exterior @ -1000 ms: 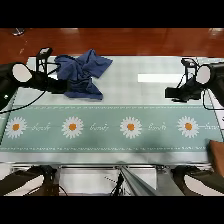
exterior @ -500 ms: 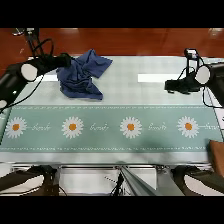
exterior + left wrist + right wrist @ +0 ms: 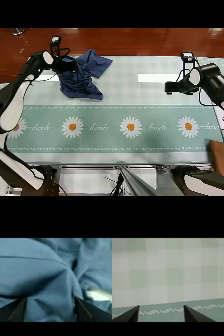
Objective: Fold the shirts.
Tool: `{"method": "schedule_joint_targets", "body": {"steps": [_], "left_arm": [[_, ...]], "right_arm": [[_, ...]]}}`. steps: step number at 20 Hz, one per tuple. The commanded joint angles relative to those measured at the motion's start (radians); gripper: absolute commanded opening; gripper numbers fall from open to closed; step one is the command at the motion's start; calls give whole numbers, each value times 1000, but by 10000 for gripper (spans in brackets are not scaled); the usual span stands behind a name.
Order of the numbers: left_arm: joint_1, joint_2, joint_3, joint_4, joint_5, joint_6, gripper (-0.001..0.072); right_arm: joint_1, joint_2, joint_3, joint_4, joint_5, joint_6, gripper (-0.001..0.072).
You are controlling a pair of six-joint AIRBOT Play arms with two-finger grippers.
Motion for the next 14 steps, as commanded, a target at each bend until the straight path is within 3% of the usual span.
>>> {"method": "schedule_joint_targets", "body": {"steps": [1,2,3,4,5,8,12,14], "left_arm": [[-3,-93,88,-3,-144,-33,693],[-8,-93,89,-3,-170,-51,586],[-10,-93,93,-7,-213,-67,293],[-10,-93,101,-10,-267,-66,85],[-9,-91,117,-11,-324,-66,26],[-14,-15,174,-34,-395,-68,24],[-26,254,191,-175,-266,-66,24],[-36,399,191,-222,-206,-61,24]], "right_arm": [[1,-7,1,11,8,6,634],[1,-7,1,11,7,6,633],[1,-6,1,11,7,5,633],[1,0,1,10,9,5,633],[1,16,1,11,10,5,633],[1,114,1,11,15,6,625],[1,318,1,19,56,5,625],[2,432,1,70,68,-45,625]]}}
